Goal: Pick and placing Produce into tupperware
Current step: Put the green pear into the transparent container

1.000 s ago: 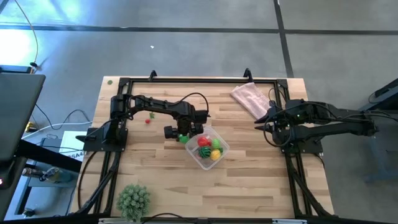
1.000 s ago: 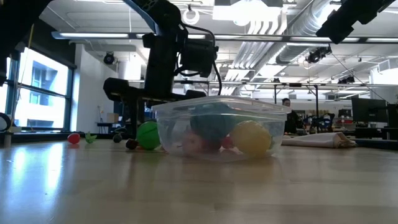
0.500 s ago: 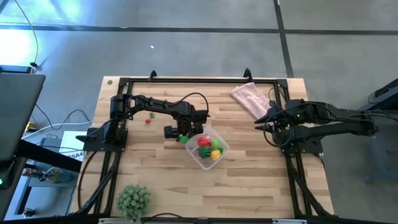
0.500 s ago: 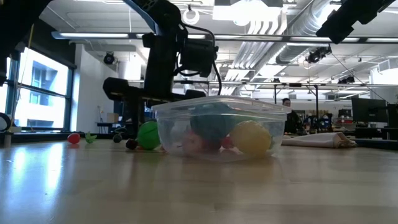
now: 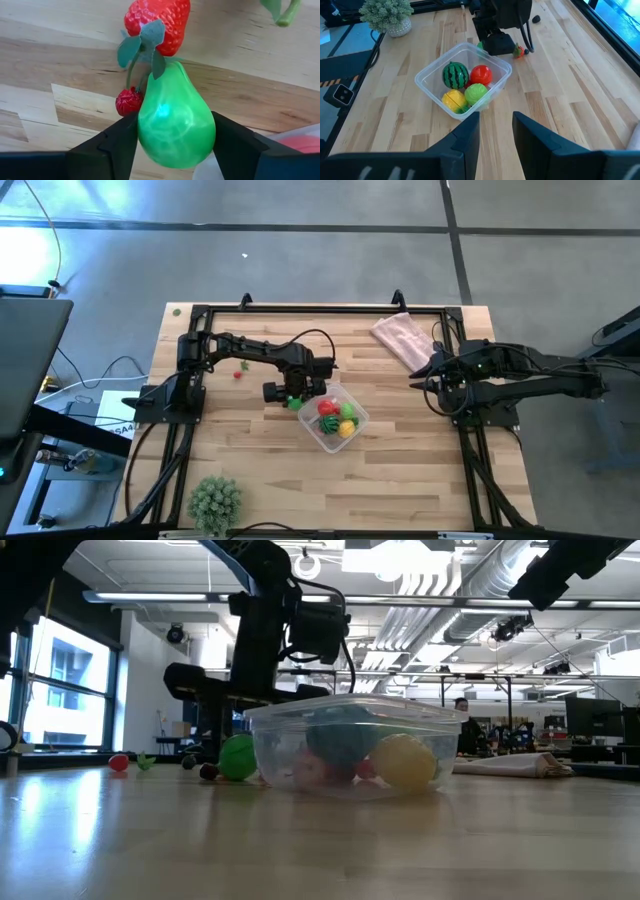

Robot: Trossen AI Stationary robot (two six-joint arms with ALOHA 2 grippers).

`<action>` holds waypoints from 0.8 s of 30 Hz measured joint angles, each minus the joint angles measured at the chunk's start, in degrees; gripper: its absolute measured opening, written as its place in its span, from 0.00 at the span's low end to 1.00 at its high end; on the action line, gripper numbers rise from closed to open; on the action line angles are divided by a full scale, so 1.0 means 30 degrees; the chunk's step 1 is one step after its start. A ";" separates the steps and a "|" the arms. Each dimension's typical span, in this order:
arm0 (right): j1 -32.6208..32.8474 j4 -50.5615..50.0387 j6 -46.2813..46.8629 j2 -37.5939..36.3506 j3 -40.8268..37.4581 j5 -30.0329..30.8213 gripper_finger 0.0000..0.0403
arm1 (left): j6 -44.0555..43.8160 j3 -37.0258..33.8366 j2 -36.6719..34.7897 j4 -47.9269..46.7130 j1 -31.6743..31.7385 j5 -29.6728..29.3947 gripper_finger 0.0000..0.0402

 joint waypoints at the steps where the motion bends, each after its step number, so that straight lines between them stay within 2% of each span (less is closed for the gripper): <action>1: 0.0006 0.0000 0.0000 0.0000 -0.0002 0.0000 0.26 | -0.0057 0.0003 0.0000 0.0000 0.0000 0.0000 0.53; 7: 0.0003 0.0001 0.0000 0.0000 0.0000 0.0000 0.26 | -0.0128 0.0004 0.0000 -0.0044 0.0000 0.0007 0.51; 16: 0.0006 -0.0006 -0.0007 0.0000 0.0000 0.0000 0.26 | -0.0134 0.0064 0.0000 -0.0126 0.0000 -0.0032 0.54; 24: -0.0001 0.0001 -0.0007 0.0000 -0.0007 0.0000 0.26 | -0.0136 0.0934 0.0014 -0.1155 0.0000 -0.0438 0.50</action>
